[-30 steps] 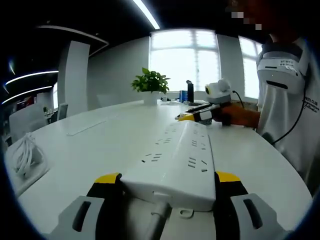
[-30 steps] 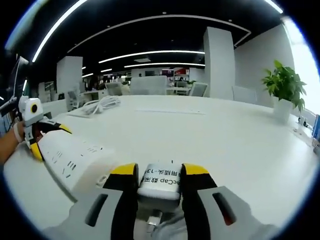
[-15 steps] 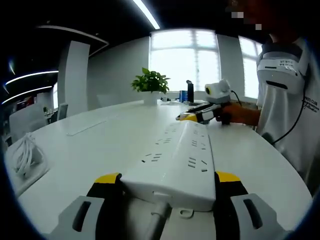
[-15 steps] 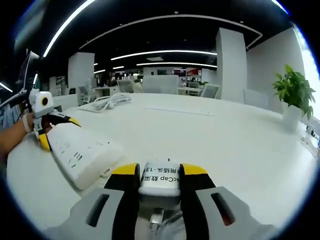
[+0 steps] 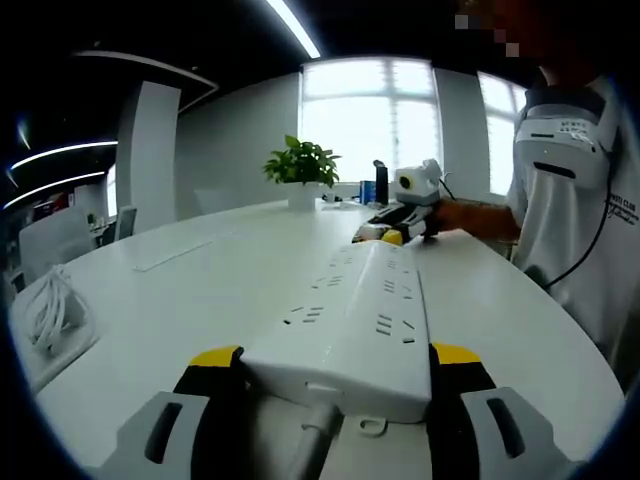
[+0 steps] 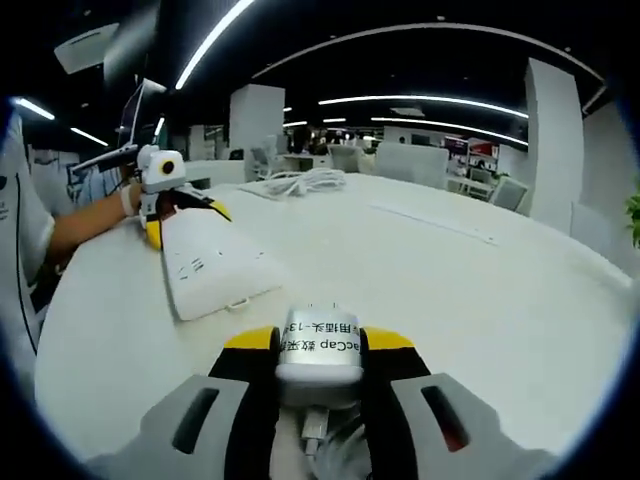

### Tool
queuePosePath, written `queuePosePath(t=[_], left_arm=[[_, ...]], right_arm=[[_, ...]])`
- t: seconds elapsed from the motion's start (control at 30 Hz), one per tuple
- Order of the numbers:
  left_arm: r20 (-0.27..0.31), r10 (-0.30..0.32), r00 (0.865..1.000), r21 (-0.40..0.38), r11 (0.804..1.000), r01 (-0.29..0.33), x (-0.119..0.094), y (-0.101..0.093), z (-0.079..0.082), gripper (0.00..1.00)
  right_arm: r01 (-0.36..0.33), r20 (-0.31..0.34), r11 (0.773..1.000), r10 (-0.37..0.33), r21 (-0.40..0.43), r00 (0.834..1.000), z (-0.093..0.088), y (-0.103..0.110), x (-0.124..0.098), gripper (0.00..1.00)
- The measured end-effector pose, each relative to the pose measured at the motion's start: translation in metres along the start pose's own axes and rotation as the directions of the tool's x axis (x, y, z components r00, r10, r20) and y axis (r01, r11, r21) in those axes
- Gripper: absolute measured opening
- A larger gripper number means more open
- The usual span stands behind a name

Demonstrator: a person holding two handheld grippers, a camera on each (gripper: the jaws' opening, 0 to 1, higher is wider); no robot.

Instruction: Straighten the power strip on the desk, plug the charger into it

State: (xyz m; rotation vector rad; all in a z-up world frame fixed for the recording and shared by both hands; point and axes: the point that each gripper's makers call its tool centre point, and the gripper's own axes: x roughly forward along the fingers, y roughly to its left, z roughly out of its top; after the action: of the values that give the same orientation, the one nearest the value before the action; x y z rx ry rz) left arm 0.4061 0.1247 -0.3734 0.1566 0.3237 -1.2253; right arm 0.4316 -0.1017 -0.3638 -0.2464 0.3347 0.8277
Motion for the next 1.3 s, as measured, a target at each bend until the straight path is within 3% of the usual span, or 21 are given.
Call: queuePosePath(t=[0.1, 0.37, 0.43, 0.53, 0.6, 0.8, 0.9, 0.97, 1.1, 1.3], left_arm=[[0.0, 0.0, 1.0, 0.0, 1.0, 0.0, 0.0, 0.0, 0.0, 0.74], [0.0, 0.0, 1.0, -0.001, 1.0, 0.0, 0.001, 0.0, 0.0, 0.74], [0.0, 0.0, 1.0, 0.0, 1.0, 0.0, 0.001, 0.0, 0.0, 0.74], [0.0, 0.0, 1.0, 0.0, 1.0, 0.0, 0.001, 0.0, 0.0, 0.74], [0.0, 0.0, 1.0, 0.0, 1.0, 0.0, 0.001, -0.001, 0.0, 0.74], [0.0, 0.0, 1.0, 0.0, 1.0, 0.0, 0.002, -0.001, 0.0, 0.74], [0.0, 0.0, 1.0, 0.0, 1.0, 0.0, 0.002, -0.002, 0.001, 0.74], [0.0, 0.0, 1.0, 0.0, 1.0, 0.0, 0.002, -0.002, 0.001, 0.74], [0.0, 0.0, 1.0, 0.0, 1.0, 0.0, 0.002, -0.001, 0.0, 0.74], [0.001, 0.0, 1.0, 0.0, 1.0, 0.0, 0.001, -0.001, 0.0, 0.74]], right_arm=[[-0.051, 0.006, 0.999, 0.051, -0.019, 0.999, 0.0, 0.001, 0.001, 0.3], [-0.06, 0.017, 0.998, 0.061, -0.034, 0.998, 0.0, -0.001, 0.003, 0.32], [-0.028, 0.047, 0.999, 0.029, -0.016, 0.998, 0.009, -0.005, -0.002, 0.45], [0.019, 0.122, 1.0, -0.021, 0.021, 0.992, 0.028, -0.007, -0.015, 0.49], [0.042, 0.15, 0.998, -0.049, 0.053, 0.987, 0.031, -0.006, -0.02, 0.52], [0.069, 0.149, 0.989, -0.088, 0.128, 0.985, 0.016, -0.009, -0.017, 0.46], [0.094, 0.141, 0.991, -0.107, 0.091, 0.984, 0.014, -0.01, -0.013, 0.43], [0.091, 0.103, 0.991, -0.101, 0.101, 0.989, 0.007, -0.01, -0.01, 0.4], [0.094, 0.075, 0.992, -0.1, 0.082, 0.992, 0.002, -0.01, -0.008, 0.29], [0.102, 0.076, 0.992, -0.108, 0.08, 0.991, 0.002, -0.011, -0.008, 0.29]])
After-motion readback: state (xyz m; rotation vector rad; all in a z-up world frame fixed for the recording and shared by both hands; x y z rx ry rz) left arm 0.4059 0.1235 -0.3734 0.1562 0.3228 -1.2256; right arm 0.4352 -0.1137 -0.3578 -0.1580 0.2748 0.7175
